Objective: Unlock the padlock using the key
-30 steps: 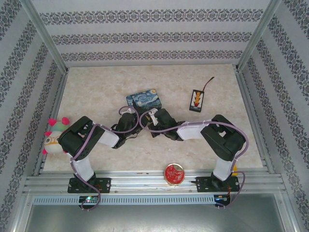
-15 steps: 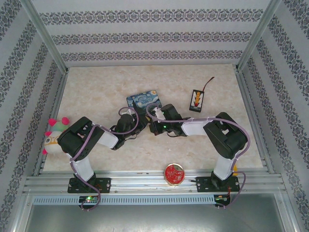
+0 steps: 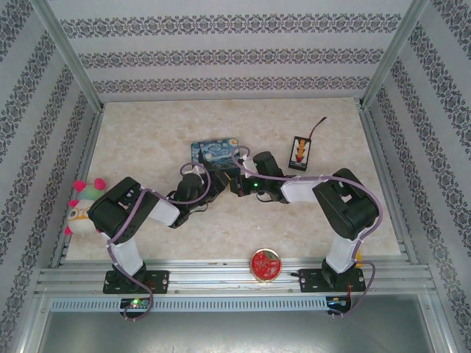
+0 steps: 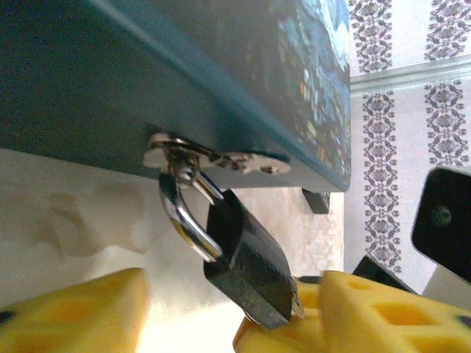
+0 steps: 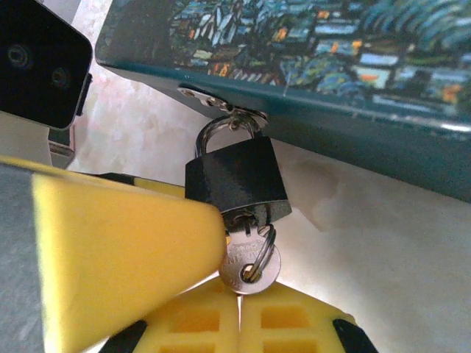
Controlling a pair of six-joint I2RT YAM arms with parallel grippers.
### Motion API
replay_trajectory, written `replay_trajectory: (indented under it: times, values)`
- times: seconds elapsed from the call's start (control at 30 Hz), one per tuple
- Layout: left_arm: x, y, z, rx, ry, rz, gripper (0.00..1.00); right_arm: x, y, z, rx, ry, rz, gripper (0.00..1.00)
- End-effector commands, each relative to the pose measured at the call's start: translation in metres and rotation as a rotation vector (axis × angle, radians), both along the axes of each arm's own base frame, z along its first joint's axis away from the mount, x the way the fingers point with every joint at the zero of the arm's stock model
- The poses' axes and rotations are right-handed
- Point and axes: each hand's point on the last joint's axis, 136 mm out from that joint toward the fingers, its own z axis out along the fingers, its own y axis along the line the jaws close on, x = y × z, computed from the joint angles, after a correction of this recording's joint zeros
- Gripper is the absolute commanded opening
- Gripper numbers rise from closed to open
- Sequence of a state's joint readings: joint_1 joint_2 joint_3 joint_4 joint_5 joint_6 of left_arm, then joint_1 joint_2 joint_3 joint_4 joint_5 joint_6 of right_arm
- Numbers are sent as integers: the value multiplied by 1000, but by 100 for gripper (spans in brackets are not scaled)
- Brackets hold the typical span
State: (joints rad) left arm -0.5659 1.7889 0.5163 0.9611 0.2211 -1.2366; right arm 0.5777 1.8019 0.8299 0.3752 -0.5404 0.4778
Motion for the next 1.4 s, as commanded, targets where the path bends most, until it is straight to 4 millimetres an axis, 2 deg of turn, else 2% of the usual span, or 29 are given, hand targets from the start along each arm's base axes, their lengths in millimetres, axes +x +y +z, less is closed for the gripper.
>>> replay_trajectory:
  times: [0.0, 0.43, 0.7, 0.87, 1.1, 1.2, 1.37]
  values:
    - [3, 2, 3, 21, -20, 2, 72, 12, 8, 17, 58, -55, 1, 0]
    - [15, 36, 24, 0, -59, 156, 68, 7, 13, 9, 59, -37, -11, 0]
    - [12, 47, 15, 65, 14, 153, 66, 0, 19, 4, 48, -42, -3, 0]
    - [13, 48, 10, 74, 52, 134, 57, -1, 23, 5, 43, -52, 0, 0]
    - [16, 37, 7, 43, 70, 94, 43, -5, 25, 4, 28, -63, 8, 0]
    - [20, 32, 10, 22, 58, 82, 40, -7, 26, 2, 16, -69, 14, 0]
    - [23, 24, 12, -25, 51, 65, 23, -9, 27, 0, 6, -67, 15, 0]
